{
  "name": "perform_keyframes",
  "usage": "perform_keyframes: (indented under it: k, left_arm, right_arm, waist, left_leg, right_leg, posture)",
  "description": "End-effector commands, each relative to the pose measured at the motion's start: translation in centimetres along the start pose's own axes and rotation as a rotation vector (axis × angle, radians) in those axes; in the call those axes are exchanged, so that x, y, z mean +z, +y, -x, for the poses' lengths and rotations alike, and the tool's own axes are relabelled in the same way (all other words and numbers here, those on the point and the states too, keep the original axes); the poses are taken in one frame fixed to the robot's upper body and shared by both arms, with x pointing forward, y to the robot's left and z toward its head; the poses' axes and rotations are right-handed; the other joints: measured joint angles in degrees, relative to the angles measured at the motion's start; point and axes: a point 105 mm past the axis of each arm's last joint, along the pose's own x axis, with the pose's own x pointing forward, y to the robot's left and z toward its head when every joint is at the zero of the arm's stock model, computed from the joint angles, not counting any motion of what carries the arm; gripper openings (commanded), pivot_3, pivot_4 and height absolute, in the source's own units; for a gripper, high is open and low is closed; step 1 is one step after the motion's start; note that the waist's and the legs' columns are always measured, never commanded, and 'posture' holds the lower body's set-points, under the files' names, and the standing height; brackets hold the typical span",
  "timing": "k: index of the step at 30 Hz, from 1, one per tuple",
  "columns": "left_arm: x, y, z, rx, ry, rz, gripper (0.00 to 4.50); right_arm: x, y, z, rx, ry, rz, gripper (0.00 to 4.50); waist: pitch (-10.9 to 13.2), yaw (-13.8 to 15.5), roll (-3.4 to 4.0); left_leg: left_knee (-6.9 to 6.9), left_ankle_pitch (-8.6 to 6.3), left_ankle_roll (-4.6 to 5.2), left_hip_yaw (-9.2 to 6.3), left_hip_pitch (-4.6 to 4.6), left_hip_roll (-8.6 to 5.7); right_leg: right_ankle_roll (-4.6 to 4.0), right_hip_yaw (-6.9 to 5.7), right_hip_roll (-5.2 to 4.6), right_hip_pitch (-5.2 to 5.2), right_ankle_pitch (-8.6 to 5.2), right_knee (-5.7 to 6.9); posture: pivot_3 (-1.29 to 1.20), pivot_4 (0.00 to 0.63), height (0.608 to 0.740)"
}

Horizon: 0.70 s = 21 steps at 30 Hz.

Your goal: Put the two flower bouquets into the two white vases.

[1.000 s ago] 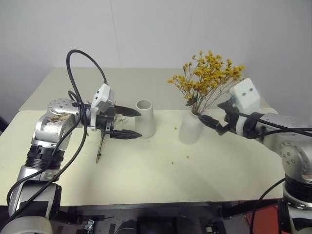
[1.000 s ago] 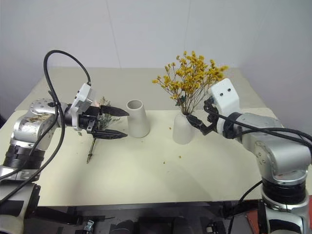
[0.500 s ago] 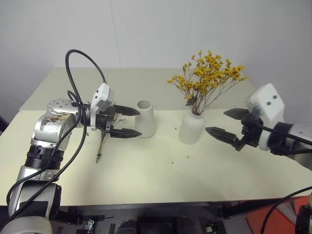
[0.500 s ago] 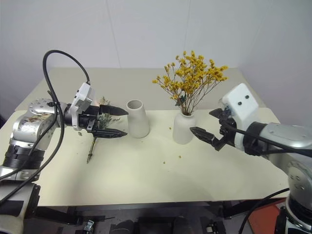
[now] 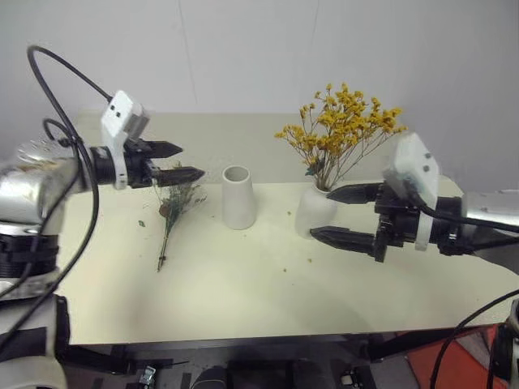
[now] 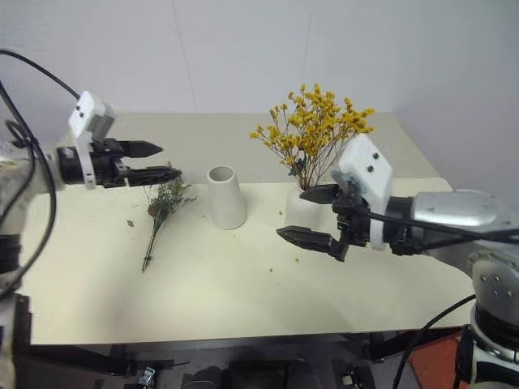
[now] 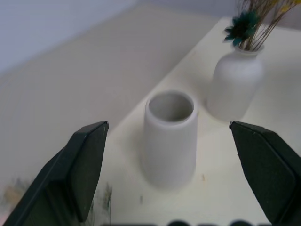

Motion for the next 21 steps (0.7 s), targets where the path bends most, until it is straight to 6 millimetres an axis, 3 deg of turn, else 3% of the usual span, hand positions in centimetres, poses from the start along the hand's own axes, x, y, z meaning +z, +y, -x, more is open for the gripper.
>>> perform_keyframes:
  k: [1,3,8,21]
  left_arm:
    - [-2.4,0.2,1.2,0.102,0.258,0.094,4.50]
    - [-4.0,1.1,2.2,0.207,0.379,0.139,4.50]
    - [-6.1,2.6,3.3,0.348,0.476,0.286,4.50]
    - [-9.7,3.5,0.2,0.353,0.599,0.486,4.50]
  right_arm:
    - [0.6,-0.8,-0.4,0.011,0.026,-0.021,4.47]
    - [0.7,-1.2,-1.0,0.012,0.045,-0.033,4.47]
    - [0.8,-1.5,-2.4,0.049,0.064,-0.036,4.47]
    - [1.7,-0.6,-6.1,0.174,0.024,-0.014,4.47]
  waist:
    - [0.00,0.01,0.00]
    - [0.01,0.06,0.01]
    - [0.01,0.24,-0.01]
    - [0.00,0.29,-0.03]
  left_leg:
    - [-0.02,0.00,0.00,0.00,0.03,-0.02]
    - [-0.02,0.00,0.00,0.01,0.03,-0.01]
    - [-0.02,0.00,0.00,-0.03,-0.05,0.01]
    - [-0.01,0.00,0.00,-0.03,-0.07,-0.04]
  right_leg:
    - [0.02,0.01,-0.01,0.01,-0.01,-0.01]
    - [0.01,0.01,-0.01,0.00,-0.03,0.01]
    - [-0.04,-0.05,0.02,-0.09,-0.06,0.05]
    - [-0.21,-0.04,-0.01,-0.12,0.04,0.14]
  posture:
    - [0.00,0.150,0.740]
    - [0.00,0.150,0.740]
    - [0.00,0.150,0.740]
    - [0.00,0.150,0.740]
